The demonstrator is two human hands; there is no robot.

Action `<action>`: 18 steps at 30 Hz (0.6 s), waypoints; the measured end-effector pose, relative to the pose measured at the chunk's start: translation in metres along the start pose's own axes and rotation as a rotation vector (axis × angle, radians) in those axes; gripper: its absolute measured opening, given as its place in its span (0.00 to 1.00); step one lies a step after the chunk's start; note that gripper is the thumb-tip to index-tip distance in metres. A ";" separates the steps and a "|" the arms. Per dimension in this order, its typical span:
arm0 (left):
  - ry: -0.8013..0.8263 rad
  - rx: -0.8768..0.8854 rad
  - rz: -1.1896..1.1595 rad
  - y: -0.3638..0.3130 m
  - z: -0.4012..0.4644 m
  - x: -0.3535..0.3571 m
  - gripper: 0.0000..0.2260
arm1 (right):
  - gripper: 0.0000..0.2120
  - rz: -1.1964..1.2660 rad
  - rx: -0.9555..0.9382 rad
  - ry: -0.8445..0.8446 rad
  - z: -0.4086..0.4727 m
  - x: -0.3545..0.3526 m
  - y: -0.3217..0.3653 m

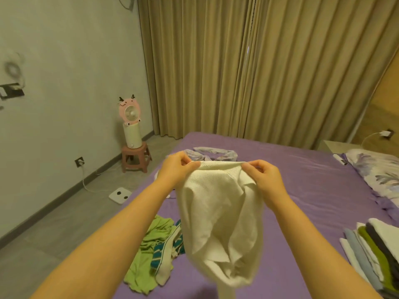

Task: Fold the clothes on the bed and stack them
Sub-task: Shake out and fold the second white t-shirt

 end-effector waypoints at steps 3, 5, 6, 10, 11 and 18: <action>0.084 0.013 -0.018 -0.004 -0.007 0.013 0.10 | 0.06 0.014 -0.001 0.025 -0.009 0.001 0.017; 0.143 0.035 -0.023 -0.005 -0.012 0.020 0.10 | 0.05 0.009 -0.019 0.004 -0.013 0.001 0.027; 0.184 0.035 -0.033 -0.007 -0.014 0.021 0.10 | 0.05 0.005 -0.025 -0.015 -0.014 0.001 0.030; 0.349 0.061 -0.085 -0.027 -0.023 0.017 0.19 | 0.04 -0.127 0.019 -0.085 -0.020 0.000 0.037; 0.355 0.075 -0.128 -0.035 -0.025 0.014 0.18 | 0.03 -0.144 0.023 -0.061 -0.024 0.003 0.039; 0.229 0.213 -0.224 -0.086 -0.044 -0.006 0.10 | 0.15 -0.248 -0.126 0.277 -0.056 0.062 0.052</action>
Point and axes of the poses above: each hand's wrist, its own z-axis towards the middle knuckle, its own x-axis out of the palm, y = z × x, the point moved 4 cm from there along z, towards the middle knuckle, and after that the axes turned 10 degrees about y, right-handed, at the moved point
